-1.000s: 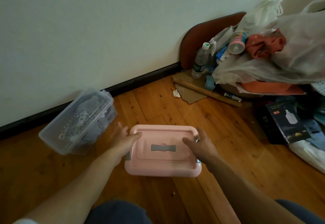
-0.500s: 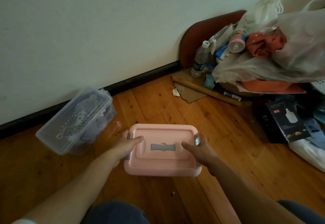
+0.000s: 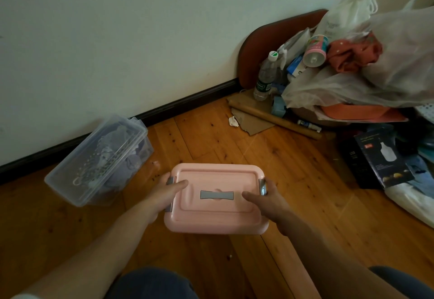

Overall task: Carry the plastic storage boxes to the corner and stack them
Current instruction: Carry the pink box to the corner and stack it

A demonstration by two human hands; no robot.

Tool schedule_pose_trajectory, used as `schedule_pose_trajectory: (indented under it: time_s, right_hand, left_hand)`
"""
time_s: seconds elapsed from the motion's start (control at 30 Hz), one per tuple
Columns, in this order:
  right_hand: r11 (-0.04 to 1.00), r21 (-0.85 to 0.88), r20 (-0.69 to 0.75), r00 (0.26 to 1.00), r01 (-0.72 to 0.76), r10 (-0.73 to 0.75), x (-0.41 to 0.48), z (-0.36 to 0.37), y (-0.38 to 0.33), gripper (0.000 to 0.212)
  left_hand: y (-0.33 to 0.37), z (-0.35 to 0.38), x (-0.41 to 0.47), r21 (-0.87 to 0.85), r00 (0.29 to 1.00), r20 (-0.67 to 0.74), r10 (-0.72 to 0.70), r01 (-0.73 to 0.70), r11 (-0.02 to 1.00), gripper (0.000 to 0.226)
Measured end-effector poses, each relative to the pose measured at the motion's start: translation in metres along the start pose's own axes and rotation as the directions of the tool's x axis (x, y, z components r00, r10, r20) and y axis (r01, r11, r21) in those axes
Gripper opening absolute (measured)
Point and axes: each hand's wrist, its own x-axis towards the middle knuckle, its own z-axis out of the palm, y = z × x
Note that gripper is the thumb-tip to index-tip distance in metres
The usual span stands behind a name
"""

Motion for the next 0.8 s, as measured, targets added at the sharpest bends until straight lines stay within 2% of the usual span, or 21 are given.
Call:
schedule_pose_trajectory:
  time_s: [0.33, 0.63, 0.8]
  right_hand:
    - [0.998, 0.032, -0.076, 0.996, 0.045, -0.042, -0.008, -0.009, -0.005, 0.087]
    - [0.989, 0.098, -0.108, 0.989, 0.114, -0.104, -0.020, -0.010, -0.032, 0.087]
    - [0.985, 0.107, -0.124, 0.984, 0.138, -0.124, -0.040, -0.018, -0.058, 0.087]
  left_hand:
    - [0.010, -0.006, -0.012, -0.020, 0.995, 0.022, 0.096, -0.095, 0.995, 0.066]
    - [0.028, -0.019, -0.033, -0.140, 0.985, -0.071, 0.157, -0.166, 0.976, 0.071]
    - [0.049, -0.032, -0.058, -0.193, 0.984, -0.102, 0.147, -0.164, 0.967, 0.061]
